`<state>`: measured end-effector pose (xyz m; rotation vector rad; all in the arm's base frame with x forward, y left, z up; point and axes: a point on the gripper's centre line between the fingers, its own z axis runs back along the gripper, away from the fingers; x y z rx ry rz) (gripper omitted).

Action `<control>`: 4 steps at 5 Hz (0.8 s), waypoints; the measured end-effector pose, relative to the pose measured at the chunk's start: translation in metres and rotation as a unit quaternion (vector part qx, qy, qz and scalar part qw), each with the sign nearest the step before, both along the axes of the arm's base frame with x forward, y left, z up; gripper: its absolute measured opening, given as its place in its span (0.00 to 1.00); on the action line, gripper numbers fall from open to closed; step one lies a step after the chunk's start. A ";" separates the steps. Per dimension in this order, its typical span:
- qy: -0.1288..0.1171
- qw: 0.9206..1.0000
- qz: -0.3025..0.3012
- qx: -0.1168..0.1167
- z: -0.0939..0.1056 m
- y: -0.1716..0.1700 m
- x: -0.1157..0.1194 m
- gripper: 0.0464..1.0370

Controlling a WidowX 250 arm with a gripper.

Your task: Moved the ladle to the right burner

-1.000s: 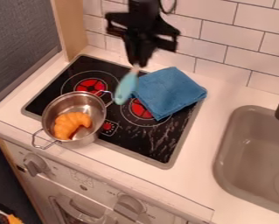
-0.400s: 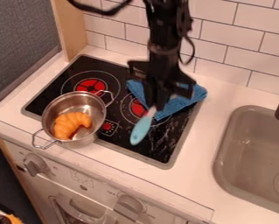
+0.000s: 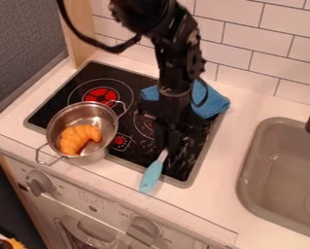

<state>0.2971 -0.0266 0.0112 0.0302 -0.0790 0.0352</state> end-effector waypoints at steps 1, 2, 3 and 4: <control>-0.032 0.999 0.012 -0.004 0.012 0.001 -0.007 0.12; -0.029 1.000 0.003 -0.007 0.011 -0.001 -0.008 0.35; -0.029 1.000 -0.005 -0.007 0.015 -0.002 -0.004 0.68; -0.028 0.999 -0.021 -0.007 0.019 -0.005 -0.002 0.93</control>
